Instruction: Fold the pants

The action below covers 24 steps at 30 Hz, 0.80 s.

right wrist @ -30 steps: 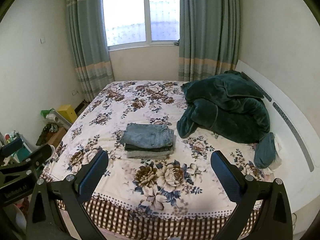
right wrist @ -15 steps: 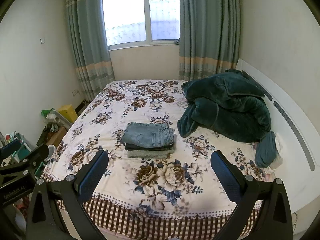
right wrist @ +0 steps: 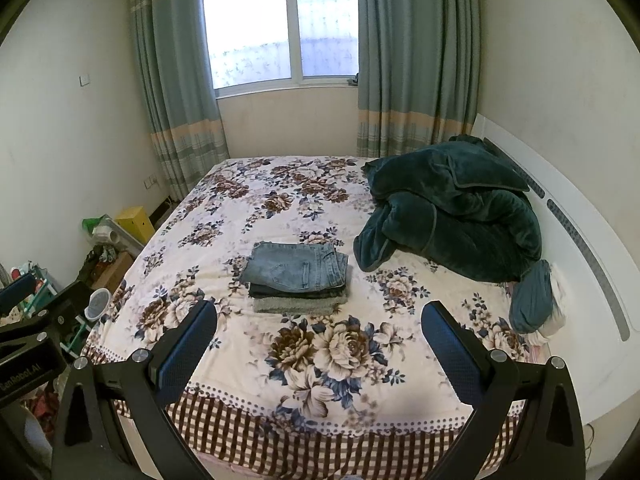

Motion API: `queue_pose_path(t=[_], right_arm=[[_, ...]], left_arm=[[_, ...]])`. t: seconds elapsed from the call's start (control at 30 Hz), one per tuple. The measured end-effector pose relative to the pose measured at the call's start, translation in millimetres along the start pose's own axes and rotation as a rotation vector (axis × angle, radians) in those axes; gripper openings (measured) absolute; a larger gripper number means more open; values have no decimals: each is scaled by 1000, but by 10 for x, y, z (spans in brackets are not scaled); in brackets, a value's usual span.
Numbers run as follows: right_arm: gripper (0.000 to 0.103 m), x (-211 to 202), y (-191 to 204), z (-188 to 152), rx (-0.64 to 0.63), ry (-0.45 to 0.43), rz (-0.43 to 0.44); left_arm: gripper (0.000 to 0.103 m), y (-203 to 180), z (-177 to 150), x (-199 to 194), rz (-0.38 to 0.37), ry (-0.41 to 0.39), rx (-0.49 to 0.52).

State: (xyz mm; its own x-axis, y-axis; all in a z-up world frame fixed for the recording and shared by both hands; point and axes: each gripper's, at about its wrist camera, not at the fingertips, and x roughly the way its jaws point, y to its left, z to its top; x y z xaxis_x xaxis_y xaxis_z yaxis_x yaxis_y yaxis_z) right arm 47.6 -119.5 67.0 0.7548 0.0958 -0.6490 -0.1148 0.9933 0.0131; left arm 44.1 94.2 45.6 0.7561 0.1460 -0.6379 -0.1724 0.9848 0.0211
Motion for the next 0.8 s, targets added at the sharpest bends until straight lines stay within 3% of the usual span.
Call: queue_pose_path(t=[0.8], right_arm=[[103, 18, -24, -45, -2, 5, 7]], left_arm=[[103, 21, -30, -24, 4, -4, -3]])
